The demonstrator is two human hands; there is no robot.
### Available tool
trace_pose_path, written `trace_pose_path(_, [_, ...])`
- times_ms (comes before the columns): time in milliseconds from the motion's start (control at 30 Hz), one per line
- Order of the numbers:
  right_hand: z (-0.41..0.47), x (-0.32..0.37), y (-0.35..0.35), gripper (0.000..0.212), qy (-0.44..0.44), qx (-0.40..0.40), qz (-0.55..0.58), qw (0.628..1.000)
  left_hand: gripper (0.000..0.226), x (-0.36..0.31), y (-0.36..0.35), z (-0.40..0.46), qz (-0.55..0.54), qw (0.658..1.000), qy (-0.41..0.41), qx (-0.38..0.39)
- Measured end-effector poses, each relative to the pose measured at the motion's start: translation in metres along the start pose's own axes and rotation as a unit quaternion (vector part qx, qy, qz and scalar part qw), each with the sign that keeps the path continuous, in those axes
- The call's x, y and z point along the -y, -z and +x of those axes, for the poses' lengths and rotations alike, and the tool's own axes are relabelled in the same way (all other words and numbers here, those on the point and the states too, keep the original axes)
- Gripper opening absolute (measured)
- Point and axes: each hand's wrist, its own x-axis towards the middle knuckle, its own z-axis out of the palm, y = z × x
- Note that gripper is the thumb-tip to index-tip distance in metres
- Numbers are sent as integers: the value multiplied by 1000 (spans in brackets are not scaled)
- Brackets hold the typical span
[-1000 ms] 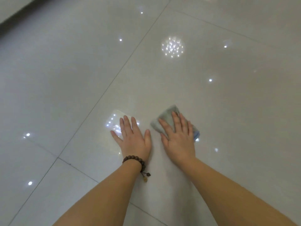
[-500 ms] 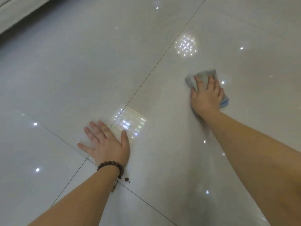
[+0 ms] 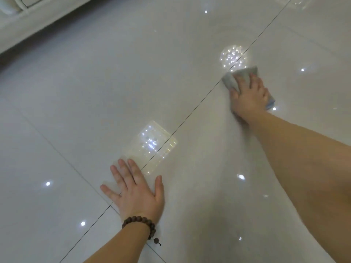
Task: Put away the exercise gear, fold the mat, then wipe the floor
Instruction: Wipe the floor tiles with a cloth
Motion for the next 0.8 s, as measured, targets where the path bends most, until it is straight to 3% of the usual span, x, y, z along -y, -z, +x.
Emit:
trace_pose_path(67, [-20, 49, -13, 53, -51, 8, 6, 999, 85, 0, -2, 0, -4, 1000, -1, -3])
trace_pose_path(133, [-92, 91, -37, 50, 142, -11, -1, 990, 86, 0, -1, 0, -14, 1000, -4, -8])
trace_pose_path(200, [-172, 96, -45, 47, 367, 40, -7, 930, 86, 0, -1, 0, -13, 1000, 2, -8])
trace_pose_path(267, [-170, 66, -29, 46, 469, 121, -16, 875, 87, -1, -1, 0, -12, 1000, 4, -1])
trace_pose_path(300, [-140, 48, -23, 46, 460, 103, -26, 882, 87, -1, -1, 0, -9, 1000, 3, -1])
trace_pose_path(333, [-104, 30, -19, 48, 400, 74, -39, 913, 87, 0, -2, 1, -6, 1000, 3, 2])
trace_pose_path(400, [-27, 3, -3, 56, 183, 18, -46, 982, 87, 0, -1, 0, 4, 1000, 6, 9])
trace_pose_path(467, [8, 6, 3, 54, 6, 6, 2, 1000, 86, -1, 0, -1, 8, 1000, 4, 7])
trace_pose_path(500, [-3, 25, -3, 52, -13, 1, 4, 1000, 85, -1, 1, 0, 3, 1000, 4, 10])
trace_pose_path(533, [-28, 49, -15, 50, 27, 7, -11, 1000, 85, -1, 1, 0, -1, 1000, 5, 13])
trace_pose_path(567, [-65, 70, -27, 48, 124, 10, -9, 992, 85, -1, 1, 1, -4, 1000, 7, 11])
trace_pose_path(633, [-154, 82, -39, 46, 353, 51, -12, 934, 85, -1, 3, 0, -8, 1000, 12, 13])
trace_pose_path(667, [-186, 63, -34, 45, 408, 82, -28, 909, 86, -1, 3, -1, -12, 1000, 10, 17])
trace_pose_path(733, [-192, -6, -9, 46, 374, 73, -33, 924, 86, -1, 4, -1, -17, 1000, 10, 10])
trace_pose_path(800, [-170, -79, 18, 54, 177, 12, -50, 983, 86, -1, 6, 0, -18, 999, 12, 24])
